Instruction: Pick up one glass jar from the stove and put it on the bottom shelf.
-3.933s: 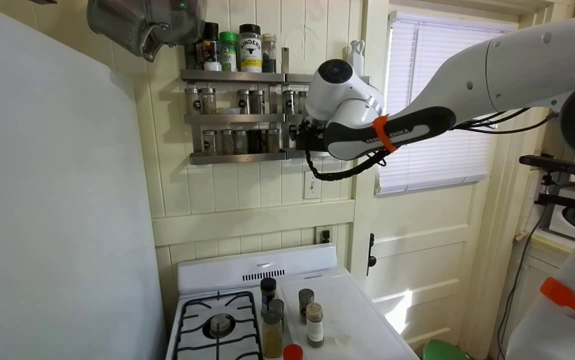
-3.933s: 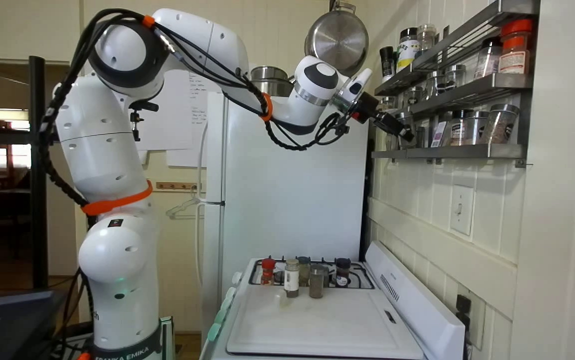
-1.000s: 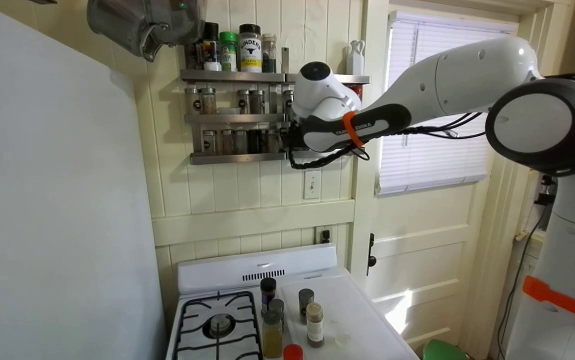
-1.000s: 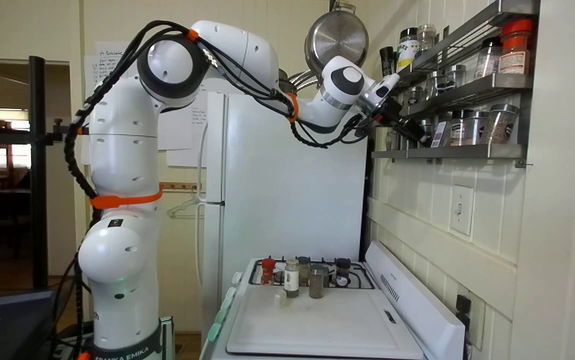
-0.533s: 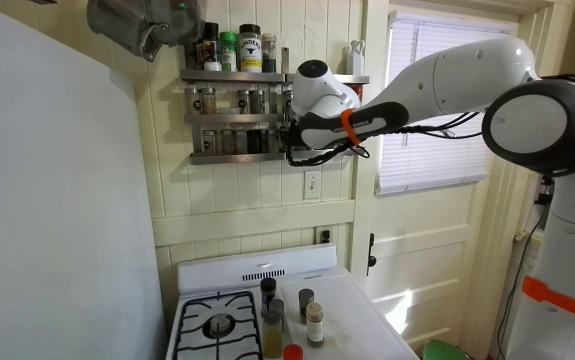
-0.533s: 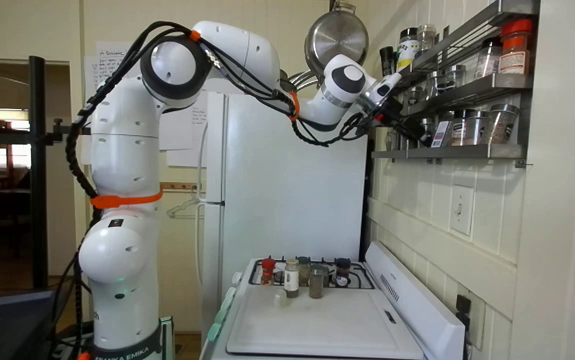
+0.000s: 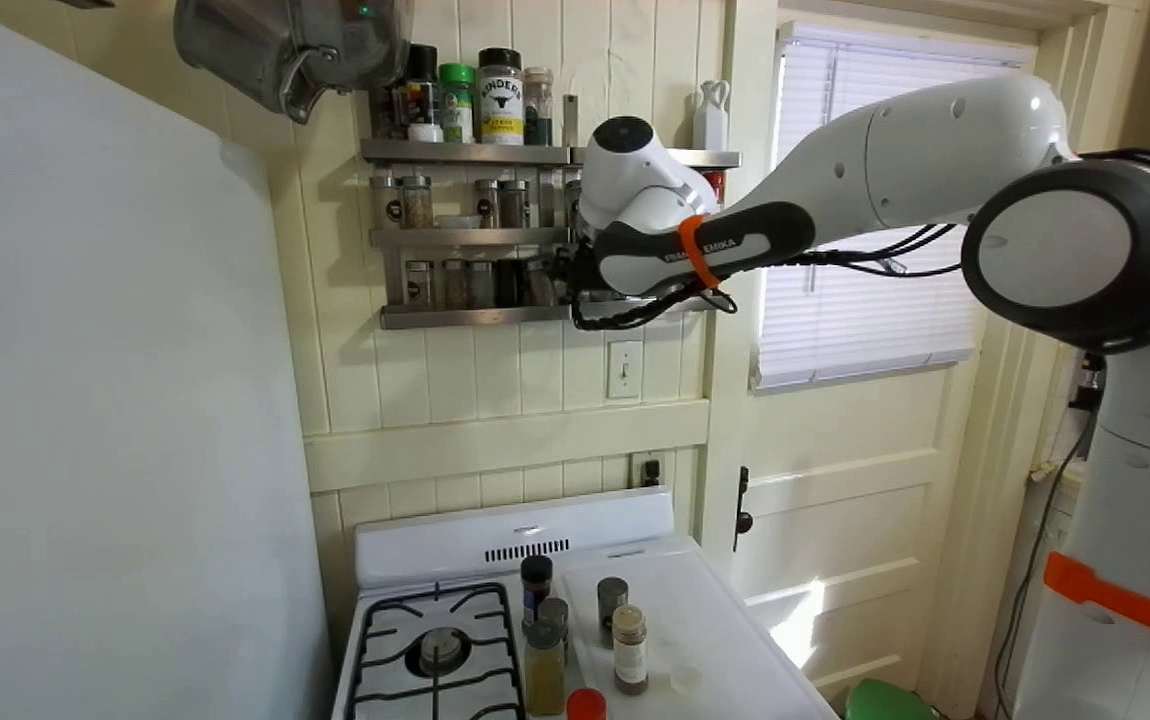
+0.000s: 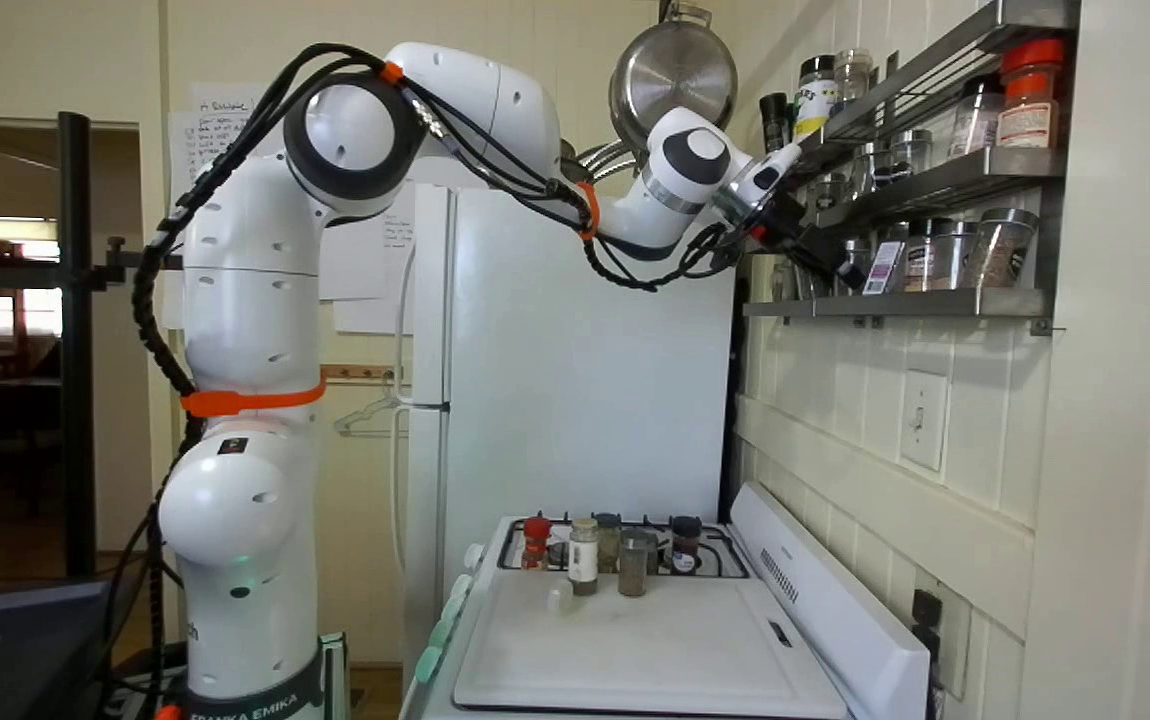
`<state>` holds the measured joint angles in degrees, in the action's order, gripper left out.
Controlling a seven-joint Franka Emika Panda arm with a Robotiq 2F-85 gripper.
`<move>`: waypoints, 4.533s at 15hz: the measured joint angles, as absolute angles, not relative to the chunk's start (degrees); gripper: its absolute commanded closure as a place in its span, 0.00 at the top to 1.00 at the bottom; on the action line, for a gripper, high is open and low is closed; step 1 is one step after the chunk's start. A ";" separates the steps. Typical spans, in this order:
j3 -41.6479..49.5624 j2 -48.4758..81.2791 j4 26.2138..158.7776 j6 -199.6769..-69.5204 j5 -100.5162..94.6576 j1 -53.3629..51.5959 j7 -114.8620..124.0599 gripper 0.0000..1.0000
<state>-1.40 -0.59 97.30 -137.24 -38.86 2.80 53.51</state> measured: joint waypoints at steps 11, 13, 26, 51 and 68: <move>-1.17 -0.46 96.94 -137.23 -38.88 2.71 52.97 0.51; -1.17 -0.46 96.83 -137.23 -38.89 2.69 52.94 0.44; -1.17 -0.46 96.75 -137.12 -39.16 2.31 52.94 0.73; -1.71 -3.90 100.77 -137.12 -43.68 2.19 56.42 0.61; -1.88 -4.83 101.73 -137.12 -45.63 2.21 58.46 0.53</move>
